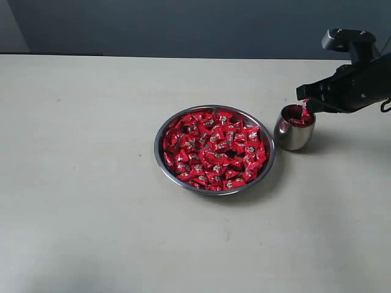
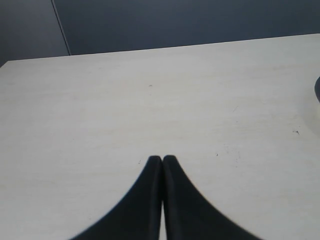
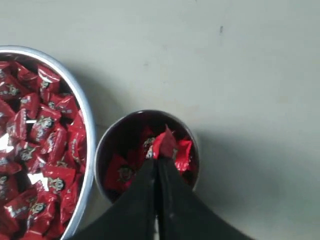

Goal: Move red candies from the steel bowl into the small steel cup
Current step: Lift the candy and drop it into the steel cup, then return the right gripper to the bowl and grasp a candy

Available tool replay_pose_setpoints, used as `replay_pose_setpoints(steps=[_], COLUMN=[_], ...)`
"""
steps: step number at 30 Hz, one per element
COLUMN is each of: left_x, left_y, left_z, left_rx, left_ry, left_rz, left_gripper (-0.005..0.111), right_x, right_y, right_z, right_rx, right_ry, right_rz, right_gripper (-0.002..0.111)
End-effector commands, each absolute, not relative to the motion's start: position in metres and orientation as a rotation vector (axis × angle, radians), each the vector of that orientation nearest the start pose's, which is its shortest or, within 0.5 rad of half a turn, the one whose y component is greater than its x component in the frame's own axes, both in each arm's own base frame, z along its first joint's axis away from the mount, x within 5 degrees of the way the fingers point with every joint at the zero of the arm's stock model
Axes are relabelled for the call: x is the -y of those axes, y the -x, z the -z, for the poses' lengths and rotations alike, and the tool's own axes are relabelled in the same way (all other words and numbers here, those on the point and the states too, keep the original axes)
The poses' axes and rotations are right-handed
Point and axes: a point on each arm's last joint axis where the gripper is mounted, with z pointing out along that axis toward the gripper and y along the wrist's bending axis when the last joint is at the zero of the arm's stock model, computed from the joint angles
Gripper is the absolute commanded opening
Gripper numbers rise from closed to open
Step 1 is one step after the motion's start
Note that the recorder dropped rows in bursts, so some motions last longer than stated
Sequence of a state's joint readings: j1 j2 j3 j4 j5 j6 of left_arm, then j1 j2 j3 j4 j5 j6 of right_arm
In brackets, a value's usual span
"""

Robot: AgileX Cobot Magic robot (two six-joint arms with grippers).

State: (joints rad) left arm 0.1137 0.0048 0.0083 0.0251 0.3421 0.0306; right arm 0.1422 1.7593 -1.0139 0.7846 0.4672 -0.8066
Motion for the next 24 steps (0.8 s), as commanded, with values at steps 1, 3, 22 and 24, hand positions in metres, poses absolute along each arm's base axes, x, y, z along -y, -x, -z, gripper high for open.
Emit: replay_pose_setpoints(steps=[1, 3, 22, 24], left_x=[-0.007, -0.007, -0.007, -0.007], left_y=[-0.053, -0.053, -0.053, -0.053], left_z=[-0.183, -0.183, -0.183, -0.183], left_rx=[-1.822, -1.822, -1.822, -1.822], left_ry=[0.055, 0.055, 0.055, 0.055], left_rz=[-0.124, -0.124, -0.124, -0.124], left_gripper=[0.0, 0.0, 0.0, 0.0], right_x=[-0.076, -0.076, -0.183, -0.197], right_y=[-0.346, -0.346, -0.304, -0.304], right_z=[-0.181, -0.181, -0.201, -0.195], right_rx=[-2.509, -2.506, -2.33, -2.341], right_ry=[0.395, 0.392, 0.886, 0.943], right_rz=[-0.402, -0.398, -0.568, -0.575], right_gripper=[0.01, 0.022, 0.036, 0.037])
